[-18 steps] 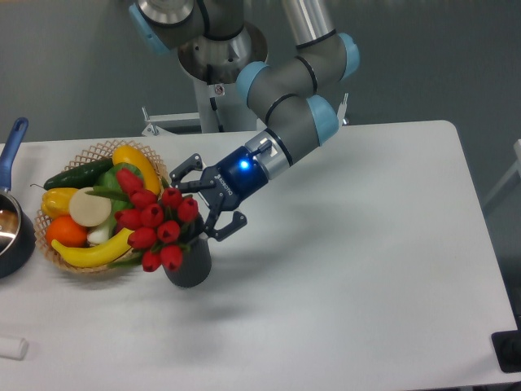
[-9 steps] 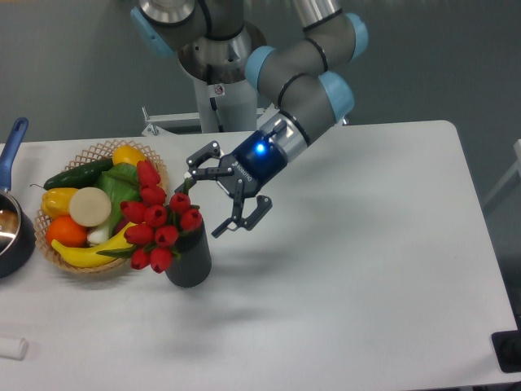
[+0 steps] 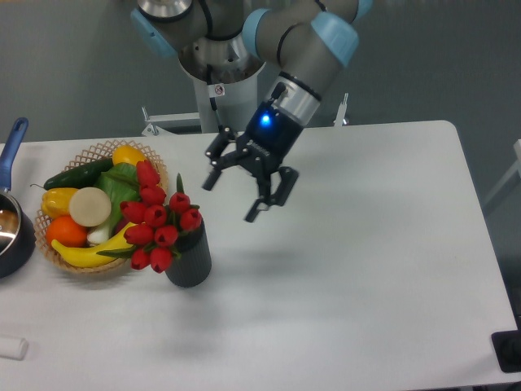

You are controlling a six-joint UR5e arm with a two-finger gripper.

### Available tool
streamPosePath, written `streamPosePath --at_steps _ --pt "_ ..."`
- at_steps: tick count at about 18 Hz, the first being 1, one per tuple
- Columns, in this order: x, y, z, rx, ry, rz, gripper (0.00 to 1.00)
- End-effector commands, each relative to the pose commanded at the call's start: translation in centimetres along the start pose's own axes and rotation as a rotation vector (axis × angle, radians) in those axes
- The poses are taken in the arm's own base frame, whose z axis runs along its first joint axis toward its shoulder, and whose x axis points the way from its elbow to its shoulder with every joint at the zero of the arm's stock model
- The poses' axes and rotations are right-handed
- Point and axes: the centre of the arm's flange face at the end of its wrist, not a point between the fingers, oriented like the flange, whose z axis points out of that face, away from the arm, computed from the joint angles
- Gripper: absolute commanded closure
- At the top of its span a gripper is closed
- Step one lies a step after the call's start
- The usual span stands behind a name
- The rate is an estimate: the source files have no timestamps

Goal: Insert the flowers into the vase

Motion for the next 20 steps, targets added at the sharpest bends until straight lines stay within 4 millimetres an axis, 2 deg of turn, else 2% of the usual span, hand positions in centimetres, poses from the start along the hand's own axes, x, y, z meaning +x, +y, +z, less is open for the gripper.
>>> streamPosePath --at_steps 2,6,8,11,16,18,20 --pt "-1.9 2.4 -3.0 -0.122 -0.094 -0.025 0.00" --pt "-3.6 2.6 -9.3 -0.238 -0.218 -0.049 0.00" --pt "-4.8 2.4 -10.9 -0.304 -0.227 -0.065 0.00" --pt "-6.4 2.9 -12.5 -0.404 -0.143 0.016 0.00" --pt "-7.5 3.6 -18.5 -0.606 0.054 0.117 0.00" --pt "-8.0 5.5 -20.8 -0.631 0.105 0.148 0.00" --pt "-7.9 5.8 -21.3 -0.631 0.124 0.198 0.00"
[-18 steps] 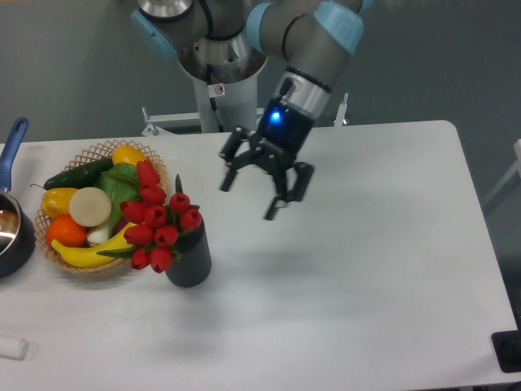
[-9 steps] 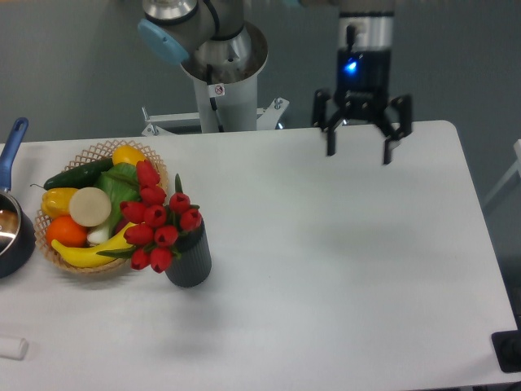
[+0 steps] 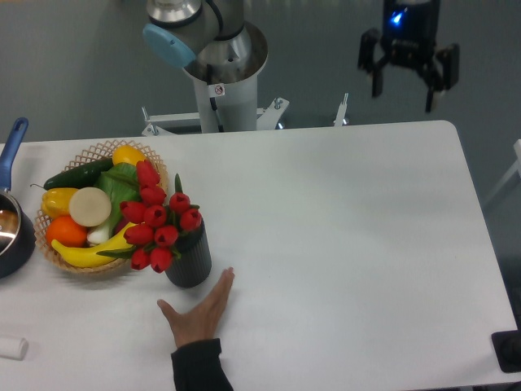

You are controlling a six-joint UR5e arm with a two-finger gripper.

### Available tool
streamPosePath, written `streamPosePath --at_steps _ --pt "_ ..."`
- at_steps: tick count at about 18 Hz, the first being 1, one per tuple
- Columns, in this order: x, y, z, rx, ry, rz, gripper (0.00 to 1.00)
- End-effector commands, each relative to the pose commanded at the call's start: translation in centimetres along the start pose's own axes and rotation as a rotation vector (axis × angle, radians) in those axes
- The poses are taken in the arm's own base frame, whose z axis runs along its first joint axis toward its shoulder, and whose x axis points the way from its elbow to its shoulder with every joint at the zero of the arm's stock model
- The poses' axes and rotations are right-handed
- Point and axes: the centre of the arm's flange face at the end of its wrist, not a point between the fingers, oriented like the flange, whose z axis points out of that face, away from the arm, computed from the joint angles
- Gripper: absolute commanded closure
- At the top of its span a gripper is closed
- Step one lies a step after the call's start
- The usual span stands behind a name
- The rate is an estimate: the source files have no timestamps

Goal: Insert the flowers into the vase

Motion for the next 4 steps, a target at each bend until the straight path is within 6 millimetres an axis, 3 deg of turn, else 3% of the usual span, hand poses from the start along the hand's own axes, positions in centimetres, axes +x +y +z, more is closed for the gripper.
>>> streamPosePath --at_steps 4 --pt "0.31 0.17 -0.06 0.000 -0.001 0.007 0.00"
